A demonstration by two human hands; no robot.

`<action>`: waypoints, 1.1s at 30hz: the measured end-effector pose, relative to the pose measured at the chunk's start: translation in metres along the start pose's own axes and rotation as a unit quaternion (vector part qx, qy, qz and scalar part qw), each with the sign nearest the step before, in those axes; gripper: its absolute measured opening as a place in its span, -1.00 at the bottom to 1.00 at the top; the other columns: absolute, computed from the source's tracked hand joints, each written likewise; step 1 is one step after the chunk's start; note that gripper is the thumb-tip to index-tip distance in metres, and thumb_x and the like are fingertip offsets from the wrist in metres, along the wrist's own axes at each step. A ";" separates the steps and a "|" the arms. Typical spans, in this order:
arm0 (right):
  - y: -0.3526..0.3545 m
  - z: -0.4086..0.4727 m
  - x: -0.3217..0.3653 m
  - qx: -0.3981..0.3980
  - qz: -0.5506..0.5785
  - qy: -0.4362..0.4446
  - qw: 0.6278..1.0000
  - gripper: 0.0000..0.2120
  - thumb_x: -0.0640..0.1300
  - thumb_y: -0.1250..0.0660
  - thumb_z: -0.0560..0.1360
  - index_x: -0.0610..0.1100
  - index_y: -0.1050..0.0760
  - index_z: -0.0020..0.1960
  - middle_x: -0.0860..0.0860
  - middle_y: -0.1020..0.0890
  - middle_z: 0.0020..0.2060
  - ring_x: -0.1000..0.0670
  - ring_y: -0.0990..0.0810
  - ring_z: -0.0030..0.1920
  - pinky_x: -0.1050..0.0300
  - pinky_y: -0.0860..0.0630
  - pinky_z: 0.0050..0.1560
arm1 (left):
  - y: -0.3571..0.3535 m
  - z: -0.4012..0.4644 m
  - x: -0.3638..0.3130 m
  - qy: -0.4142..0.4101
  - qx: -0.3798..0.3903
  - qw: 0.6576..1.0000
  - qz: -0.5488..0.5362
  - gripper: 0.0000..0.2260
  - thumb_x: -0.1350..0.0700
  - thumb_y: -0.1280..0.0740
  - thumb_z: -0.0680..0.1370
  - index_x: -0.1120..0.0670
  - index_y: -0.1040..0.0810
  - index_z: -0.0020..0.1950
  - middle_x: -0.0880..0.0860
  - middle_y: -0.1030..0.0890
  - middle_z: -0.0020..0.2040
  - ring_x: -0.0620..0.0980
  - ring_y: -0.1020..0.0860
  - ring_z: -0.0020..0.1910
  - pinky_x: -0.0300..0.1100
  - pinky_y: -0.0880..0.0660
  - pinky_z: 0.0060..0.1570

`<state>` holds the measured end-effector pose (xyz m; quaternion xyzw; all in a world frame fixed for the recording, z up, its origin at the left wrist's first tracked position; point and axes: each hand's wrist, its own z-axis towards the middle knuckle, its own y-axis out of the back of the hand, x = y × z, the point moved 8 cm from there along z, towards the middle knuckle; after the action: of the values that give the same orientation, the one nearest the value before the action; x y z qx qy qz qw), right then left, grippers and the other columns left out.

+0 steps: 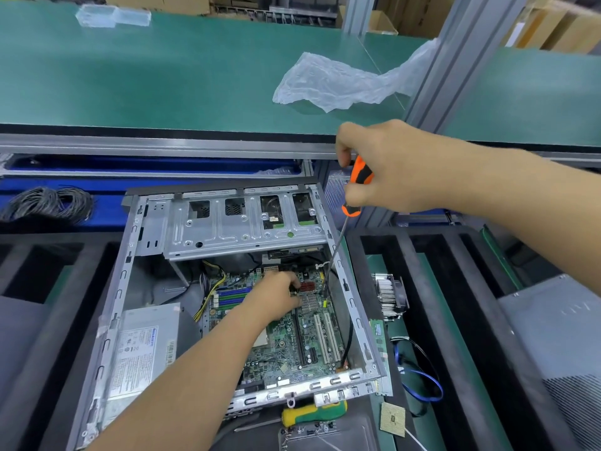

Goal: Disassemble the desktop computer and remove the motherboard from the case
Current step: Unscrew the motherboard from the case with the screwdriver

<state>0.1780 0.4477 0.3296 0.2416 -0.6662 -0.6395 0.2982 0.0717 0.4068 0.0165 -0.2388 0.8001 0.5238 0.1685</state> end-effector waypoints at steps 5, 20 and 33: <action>0.006 -0.002 -0.015 -0.005 0.022 -0.025 0.999 -0.71 0.04 -0.38 0.38 0.00 -0.33 -0.01 0.07 -0.47 -0.39 0.07 -0.41 -0.35 0.09 -0.28 -0.39 | -0.004 0.000 -0.002 0.000 0.022 0.999 -0.030 -0.64 -0.05 -0.51 0.43 0.02 -0.47 0.11 0.14 -0.51 0.07 0.00 -0.48 -0.13 -0.19 -0.38 -0.19; -0.021 -0.043 -0.129 -0.023 0.175 -0.236 0.956 -0.83 0.04 -0.42 0.41 0.05 -0.44 -0.11 0.05 -0.58 -0.39 0.05 -0.44 -0.47 0.16 -0.31 -0.41 | -0.010 -0.001 -0.004 -0.025 0.056 0.998 -0.005 -0.64 -0.12 -0.55 0.36 0.03 -0.56 0.01 0.03 -0.49 0.02 -0.01 -0.52 -0.08 -0.15 -0.47 -0.16; -0.053 -0.065 -0.172 -0.037 0.256 -0.272 0.927 -0.87 0.02 -0.41 0.44 0.00 -0.50 -0.12 0.05 -0.59 -0.47 0.00 -0.46 -0.42 0.10 -0.38 -0.33 | -0.015 -0.004 0.006 -0.013 0.111 0.992 -0.058 -0.70 -0.06 -0.21 0.65 0.04 -0.59 -0.16 -0.05 -0.59 -0.39 -0.20 -0.46 -0.53 -0.25 -0.40 -0.41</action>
<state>0.3417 0.5189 0.2616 -0.1318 -0.7367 -0.6066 0.2683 0.0751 0.3971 0.0039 -0.2578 0.8357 0.4246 0.2342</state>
